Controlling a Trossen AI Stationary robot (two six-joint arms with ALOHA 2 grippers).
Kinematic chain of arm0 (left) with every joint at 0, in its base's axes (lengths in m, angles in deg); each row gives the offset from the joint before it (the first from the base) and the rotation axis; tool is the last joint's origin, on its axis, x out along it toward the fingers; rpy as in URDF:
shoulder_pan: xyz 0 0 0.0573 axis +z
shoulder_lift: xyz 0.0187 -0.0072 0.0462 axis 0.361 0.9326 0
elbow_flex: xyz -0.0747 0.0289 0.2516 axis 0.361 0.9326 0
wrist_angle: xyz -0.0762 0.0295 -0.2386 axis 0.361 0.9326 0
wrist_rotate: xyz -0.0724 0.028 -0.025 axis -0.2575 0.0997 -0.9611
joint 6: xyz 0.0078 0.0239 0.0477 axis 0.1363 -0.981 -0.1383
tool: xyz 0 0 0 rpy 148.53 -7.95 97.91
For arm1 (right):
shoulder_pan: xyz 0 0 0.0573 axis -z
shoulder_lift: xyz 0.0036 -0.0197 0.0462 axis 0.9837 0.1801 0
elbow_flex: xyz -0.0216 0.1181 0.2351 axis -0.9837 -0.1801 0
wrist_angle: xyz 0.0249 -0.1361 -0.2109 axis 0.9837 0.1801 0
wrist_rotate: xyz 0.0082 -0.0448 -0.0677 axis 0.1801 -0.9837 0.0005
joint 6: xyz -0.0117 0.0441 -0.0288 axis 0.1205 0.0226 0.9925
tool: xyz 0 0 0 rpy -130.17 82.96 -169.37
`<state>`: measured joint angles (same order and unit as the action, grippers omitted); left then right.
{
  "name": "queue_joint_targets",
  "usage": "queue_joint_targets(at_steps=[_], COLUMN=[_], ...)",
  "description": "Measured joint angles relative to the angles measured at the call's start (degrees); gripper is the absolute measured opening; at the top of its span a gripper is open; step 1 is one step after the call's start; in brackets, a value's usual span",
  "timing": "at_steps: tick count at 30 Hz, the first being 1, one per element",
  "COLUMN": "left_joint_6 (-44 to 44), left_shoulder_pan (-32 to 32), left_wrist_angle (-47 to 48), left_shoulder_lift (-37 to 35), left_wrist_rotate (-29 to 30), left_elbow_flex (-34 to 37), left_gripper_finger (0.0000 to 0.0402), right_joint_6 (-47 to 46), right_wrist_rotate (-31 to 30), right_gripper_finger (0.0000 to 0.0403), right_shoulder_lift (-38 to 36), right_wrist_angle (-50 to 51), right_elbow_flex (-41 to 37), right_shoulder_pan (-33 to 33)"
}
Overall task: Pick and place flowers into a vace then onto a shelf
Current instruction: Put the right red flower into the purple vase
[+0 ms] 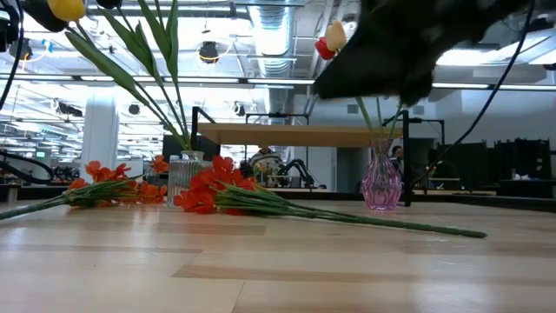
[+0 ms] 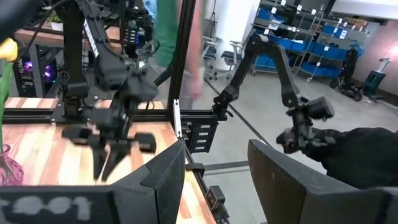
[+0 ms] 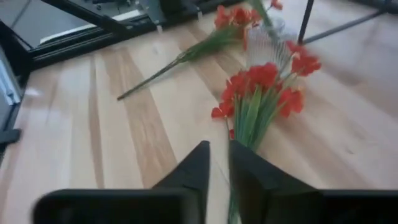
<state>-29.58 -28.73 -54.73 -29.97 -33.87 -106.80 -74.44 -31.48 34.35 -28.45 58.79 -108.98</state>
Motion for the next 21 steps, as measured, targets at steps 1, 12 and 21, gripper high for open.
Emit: queue_joint_targets(at_steps=[1,12,21], left_joint_6=[0.0,0.4,0.5], left_shoulder_pan=[0.0,0.0,0.0], left_wrist_angle=[0.1,1.0,1.9], left_shoulder_lift=[0.0,0.0,0.1], left_wrist_rotate=[0.0,-0.1,-0.1], left_elbow_flex=[0.0,0.0,0.0], left_gripper_finger=[0.0164,0.0164,0.0164], right_joint_6=[0.0,1.2,1.5], right_wrist_rotate=[0.7,10.1,8.0], right_gripper_finger=[0.0075,0.0236,0.0238], right_shoulder_lift=[1.5,14.7,24.7], right_wrist_angle=[-1.6,-7.2,3.8], right_elbow_flex=[0.0,3.7,11.8], right_shoulder_pan=[0.7,5.3,7.8])
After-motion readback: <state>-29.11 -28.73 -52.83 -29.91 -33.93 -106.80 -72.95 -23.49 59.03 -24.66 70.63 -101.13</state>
